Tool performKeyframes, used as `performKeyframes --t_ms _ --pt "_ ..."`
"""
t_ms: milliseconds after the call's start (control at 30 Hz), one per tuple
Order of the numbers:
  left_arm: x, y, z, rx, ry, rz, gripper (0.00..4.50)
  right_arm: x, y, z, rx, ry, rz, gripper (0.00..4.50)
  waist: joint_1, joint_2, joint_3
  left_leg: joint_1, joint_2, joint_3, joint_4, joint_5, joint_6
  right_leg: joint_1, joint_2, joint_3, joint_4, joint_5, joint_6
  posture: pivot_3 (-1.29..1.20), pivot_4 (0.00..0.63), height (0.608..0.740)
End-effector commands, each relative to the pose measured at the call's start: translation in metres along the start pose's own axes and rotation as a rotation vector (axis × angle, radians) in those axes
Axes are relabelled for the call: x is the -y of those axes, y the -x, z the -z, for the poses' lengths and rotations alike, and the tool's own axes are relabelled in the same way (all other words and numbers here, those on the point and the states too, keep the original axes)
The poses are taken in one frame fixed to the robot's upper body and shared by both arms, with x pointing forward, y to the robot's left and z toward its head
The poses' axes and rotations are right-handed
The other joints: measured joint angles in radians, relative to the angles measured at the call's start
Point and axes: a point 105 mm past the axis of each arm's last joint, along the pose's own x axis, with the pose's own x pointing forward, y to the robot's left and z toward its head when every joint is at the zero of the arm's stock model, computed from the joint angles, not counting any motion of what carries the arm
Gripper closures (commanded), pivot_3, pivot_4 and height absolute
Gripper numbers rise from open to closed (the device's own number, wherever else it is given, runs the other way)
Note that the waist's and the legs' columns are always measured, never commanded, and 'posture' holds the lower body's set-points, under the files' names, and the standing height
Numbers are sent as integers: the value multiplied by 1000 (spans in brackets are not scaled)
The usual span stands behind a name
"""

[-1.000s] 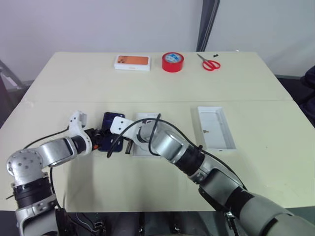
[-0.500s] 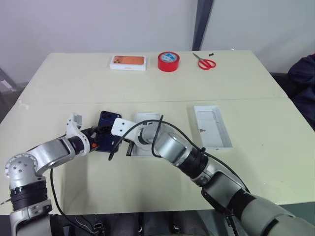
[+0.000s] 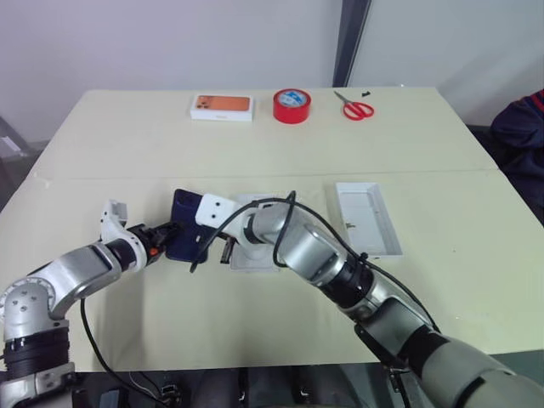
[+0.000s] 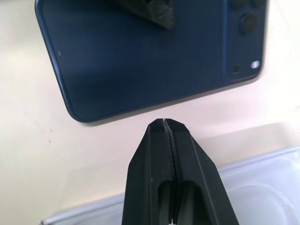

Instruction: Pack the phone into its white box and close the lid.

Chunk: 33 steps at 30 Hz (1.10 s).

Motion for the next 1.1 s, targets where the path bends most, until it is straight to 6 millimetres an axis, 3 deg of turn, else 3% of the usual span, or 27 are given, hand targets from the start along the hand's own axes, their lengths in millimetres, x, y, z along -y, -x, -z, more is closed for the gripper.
performKeyframes --t_ms 33,167,367,500,667,800,1100 --pt "14 6 -3 28 -3 53 3300 7 16 -18 73 7 21 4500 1 0 0 0 0 0 0 0 0 0 0 0 0 0 0 0 150 725" --pt "19 8 -3 51 9 74 4470 16 29 -17 84 -20 48 4500 1 0 0 0 0 0 0 -1 2 0 0 0 -1 0 0 0 150 725" --pt "29 9 0 72 8 122 4470 31 52 -17 128 -57 77 4500 1 0 1 0 0 0 0 -2 4 0 0 0 -1 0 0 0 150 725" --pt "49 14 -6 134 11 234 4470 40 75 -8 160 -56 78 4500 4 0 1 0 0 0 0 -2 4 1 0 0 -2 0 0 0 150 725" --pt "78 2 30 5 -93 307 4470 58 103 38 113 -82 117 4500 21 0 2 0 0 0 0 -3 6 3 -1 -1 -4 0 0 0 150 725" --pt "86 -12 53 -69 -94 315 4470 68 113 70 40 -114 174 4500 23 1 2 0 0 1 0 -3 6 3 -1 0 -5 0 0 0 150 725" --pt "82 -38 77 -146 -61 270 4470 69 116 75 33 -121 203 4500 31 1 3 0 0 1 1 -2 5 3 1 0 -3 0 0 0 150 725"
